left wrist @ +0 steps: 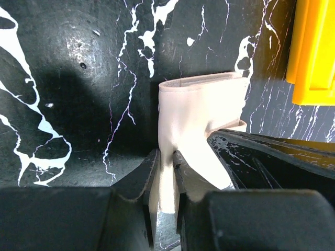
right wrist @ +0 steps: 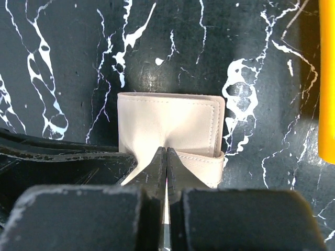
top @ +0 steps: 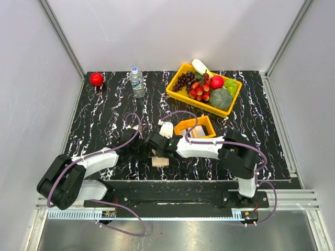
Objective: Put the credit cards into the card holder
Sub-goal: Close the card holder at the center of the board.
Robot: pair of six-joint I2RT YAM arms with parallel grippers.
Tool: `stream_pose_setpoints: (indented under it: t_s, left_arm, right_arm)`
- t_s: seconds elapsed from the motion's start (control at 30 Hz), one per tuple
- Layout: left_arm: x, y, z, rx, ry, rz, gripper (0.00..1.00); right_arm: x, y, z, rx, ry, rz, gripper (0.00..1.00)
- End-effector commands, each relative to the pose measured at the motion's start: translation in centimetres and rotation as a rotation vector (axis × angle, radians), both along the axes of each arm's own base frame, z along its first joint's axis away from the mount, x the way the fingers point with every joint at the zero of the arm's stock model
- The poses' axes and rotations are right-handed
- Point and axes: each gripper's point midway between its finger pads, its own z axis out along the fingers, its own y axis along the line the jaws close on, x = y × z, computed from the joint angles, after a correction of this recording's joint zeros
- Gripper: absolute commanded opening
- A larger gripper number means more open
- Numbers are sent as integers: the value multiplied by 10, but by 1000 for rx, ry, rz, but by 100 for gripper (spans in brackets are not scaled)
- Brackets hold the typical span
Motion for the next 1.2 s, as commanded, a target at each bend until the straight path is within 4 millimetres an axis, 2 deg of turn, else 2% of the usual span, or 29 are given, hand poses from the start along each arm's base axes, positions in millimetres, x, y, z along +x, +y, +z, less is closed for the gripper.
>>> stream_pose_setpoints:
  t_s: [0.0,0.13,0.23,0.37,0.5,0.57,0.67,0.73,0.83,0.97,1.17]
  left_arm:
    - [10,3,3,-3,-46,61,16]
    - [9,5,0,-8,-47,81,16]
    - [10,6,-1,-11,-53,94,16]
    - [10,5,0,-20,-53,100,15]
    - [10,8,-1,-10,-52,113,15]
    - [9,10,-4,-6,-45,119,14]
    - [3,10,-8,-8,-27,107,13]
    - [0,12,-11,-1,-23,106,13]
    - [-5,15,-16,6,-22,95,13]
    - [-7,18,-19,15,-31,90,12]
    - [-9,23,-19,20,-49,106,12]
  right_arm:
    - [-28,-32,-33,-58,39,-101,0]
    - [-31,-44,-48,-37,24,-148,0]
    - [-41,-51,-65,-9,20,-179,0]
    - [-50,-50,-82,-25,-14,-186,0]
    - [-65,-52,-110,-47,-13,-239,0]
    - [-73,-60,-121,-35,0,-312,0]
    - [-89,-83,-150,-14,73,-428,0]
    - [-101,-85,-172,83,152,-483,0]
    - [-119,-94,-201,138,280,-546,0]
    - [-122,-94,-220,171,407,-569,0]
    - [-142,-122,-234,304,573,-731,0]
